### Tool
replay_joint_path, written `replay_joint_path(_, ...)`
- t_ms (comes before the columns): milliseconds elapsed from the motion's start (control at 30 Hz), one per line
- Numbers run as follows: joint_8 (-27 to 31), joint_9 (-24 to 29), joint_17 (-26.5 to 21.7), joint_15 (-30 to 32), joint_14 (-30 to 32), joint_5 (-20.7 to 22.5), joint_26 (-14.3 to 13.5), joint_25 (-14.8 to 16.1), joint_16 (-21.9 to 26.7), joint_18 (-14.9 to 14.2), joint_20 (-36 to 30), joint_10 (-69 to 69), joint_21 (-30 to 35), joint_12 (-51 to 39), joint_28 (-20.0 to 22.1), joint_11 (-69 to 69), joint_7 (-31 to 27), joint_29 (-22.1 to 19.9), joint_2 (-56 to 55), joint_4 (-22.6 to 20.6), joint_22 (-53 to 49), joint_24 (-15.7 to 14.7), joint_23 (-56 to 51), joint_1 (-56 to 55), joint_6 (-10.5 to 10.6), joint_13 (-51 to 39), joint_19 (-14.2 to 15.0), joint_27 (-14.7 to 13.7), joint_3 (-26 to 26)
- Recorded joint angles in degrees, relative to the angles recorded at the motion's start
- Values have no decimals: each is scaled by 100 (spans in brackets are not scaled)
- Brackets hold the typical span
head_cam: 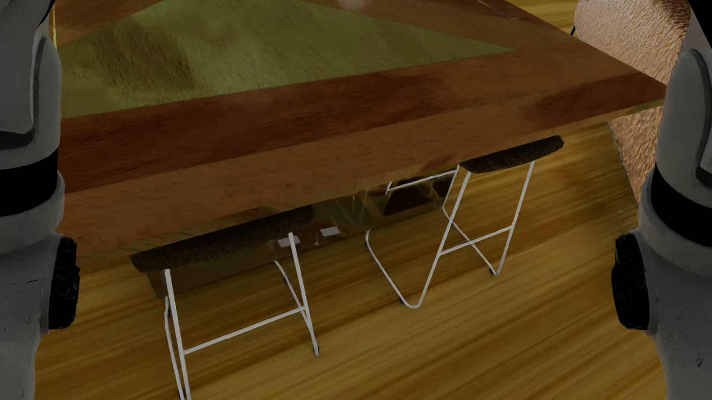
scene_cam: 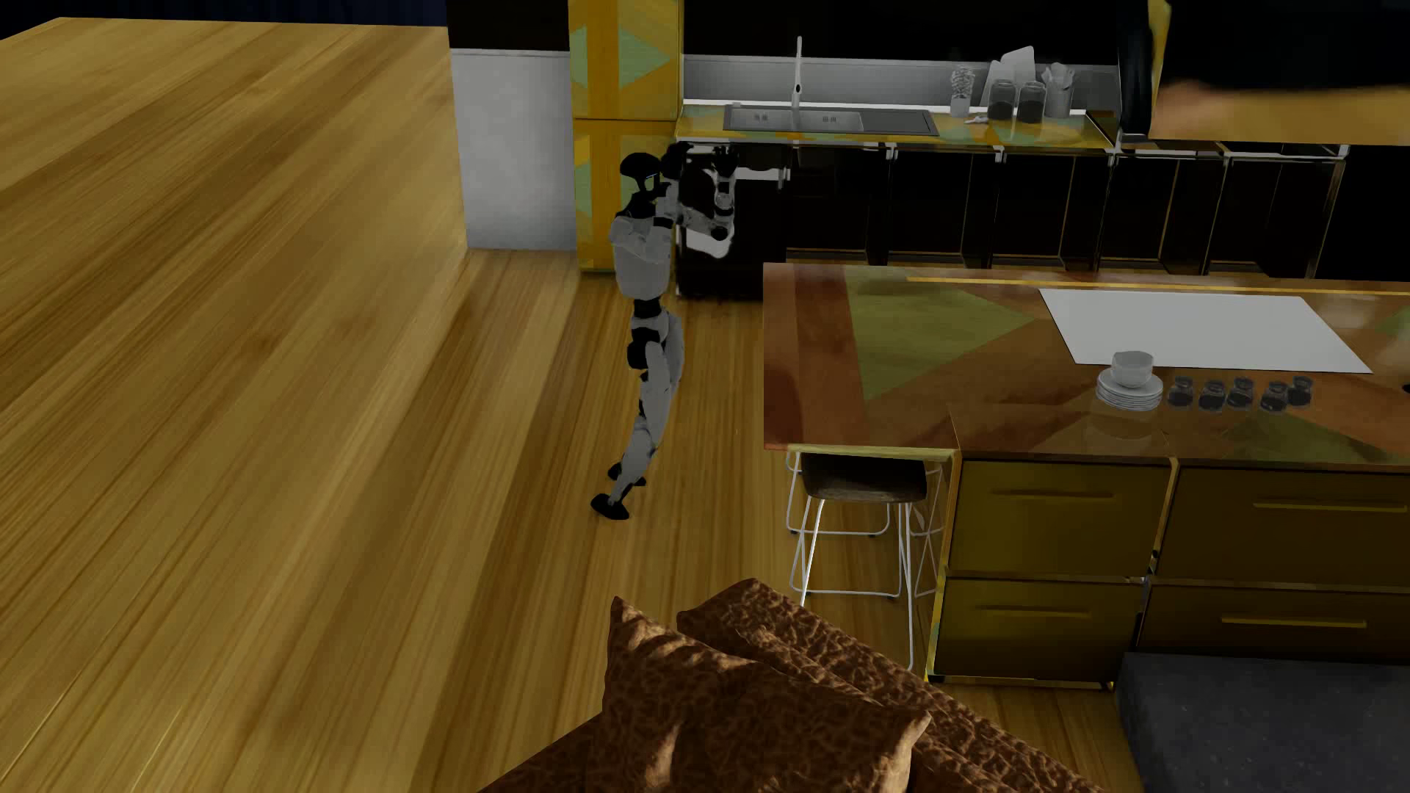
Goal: Don't move
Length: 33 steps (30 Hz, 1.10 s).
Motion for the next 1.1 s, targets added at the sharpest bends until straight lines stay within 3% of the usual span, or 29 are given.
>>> replay_joint_path(133,0,21,-59,29,138,-14,0,0,-5,0,233,-107,-58,-158,0,-5,0,0,-43,2,-486,0,-13,-15,69,36,0,0,124)
replay_joint_path(267,0,218,-105,52,-172,-20,0,0,14,0,370,193,-152,-343,0,24,0,0,-11,2,-1038,0,-112,-67,90,246,0,0,187)
replay_joint_path(400,0,113,-278,127,165,-63,0,0,-7,0,316,-92,-227,-371,0,-22,0,0,-123,-32,-1029,0,-141,-113,190,478,0,0,277)
replay_joint_path(633,0,99,-484,291,15,-54,0,0,23,0,265,105,-401,-165,0,-37,0,0,-155,-21,-1133,0,-372,-249,204,1079,0,0,317)
replay_joint_path(733,0,-12,-794,449,156,-32,0,0,108,0,-97,36,-243,1542,0,-85,0,0,-214,6,-1538,0,-1055,-328,182,3045,0,0,335)
replay_joint_path(833,0,-90,-767,559,589,17,0,0,8,0,-1372,-218,757,4343,0,-123,0,0,-298,58,-1375,0,-950,-339,40,6147,0,0,366)
replay_joint_path(900,0,-122,-425,712,915,64,0,0,-362,0,-1924,-318,1305,6047,0,-105,0,0,-466,99,-219,0,248,-408,-57,7893,0,0,432)
replay_joint_path(967,0,-98,7,838,1202,115,0,0,-739,0,-2112,-389,1632,7110,0,-48,0,0,-617,157,1377,0,1896,-452,-164,8888,0,0,460)
replay_joint_path(1100,0,58,286,1113,1880,181,0,0,-1063,0,-2738,-522,2298,7595,0,201,0,0,-1061,274,4264,0,4569,-601,-184,9219,0,0,557)
